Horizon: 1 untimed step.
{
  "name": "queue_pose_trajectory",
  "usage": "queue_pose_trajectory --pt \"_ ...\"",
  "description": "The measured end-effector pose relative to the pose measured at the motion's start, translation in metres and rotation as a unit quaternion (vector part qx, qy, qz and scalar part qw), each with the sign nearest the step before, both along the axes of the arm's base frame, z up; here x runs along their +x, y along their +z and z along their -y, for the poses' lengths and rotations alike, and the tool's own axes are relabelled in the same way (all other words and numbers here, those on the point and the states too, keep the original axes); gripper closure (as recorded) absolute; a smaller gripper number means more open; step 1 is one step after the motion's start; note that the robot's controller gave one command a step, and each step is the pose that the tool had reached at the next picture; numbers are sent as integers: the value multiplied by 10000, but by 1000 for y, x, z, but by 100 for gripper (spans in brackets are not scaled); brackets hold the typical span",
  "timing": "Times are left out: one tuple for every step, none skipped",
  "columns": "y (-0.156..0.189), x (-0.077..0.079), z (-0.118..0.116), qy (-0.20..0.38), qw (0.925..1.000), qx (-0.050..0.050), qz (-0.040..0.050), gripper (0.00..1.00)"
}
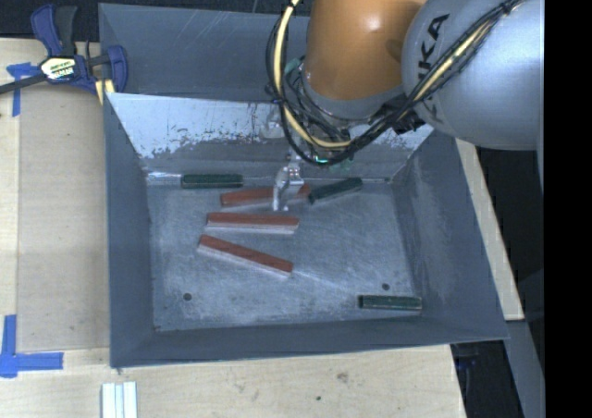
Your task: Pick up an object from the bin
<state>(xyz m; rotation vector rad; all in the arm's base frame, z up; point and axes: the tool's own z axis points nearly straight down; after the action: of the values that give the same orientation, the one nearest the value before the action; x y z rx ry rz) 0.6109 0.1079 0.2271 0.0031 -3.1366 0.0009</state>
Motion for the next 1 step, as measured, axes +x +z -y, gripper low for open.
queue_pose_trajectory --pt "5 2 0 -8 10000 8 42 0"
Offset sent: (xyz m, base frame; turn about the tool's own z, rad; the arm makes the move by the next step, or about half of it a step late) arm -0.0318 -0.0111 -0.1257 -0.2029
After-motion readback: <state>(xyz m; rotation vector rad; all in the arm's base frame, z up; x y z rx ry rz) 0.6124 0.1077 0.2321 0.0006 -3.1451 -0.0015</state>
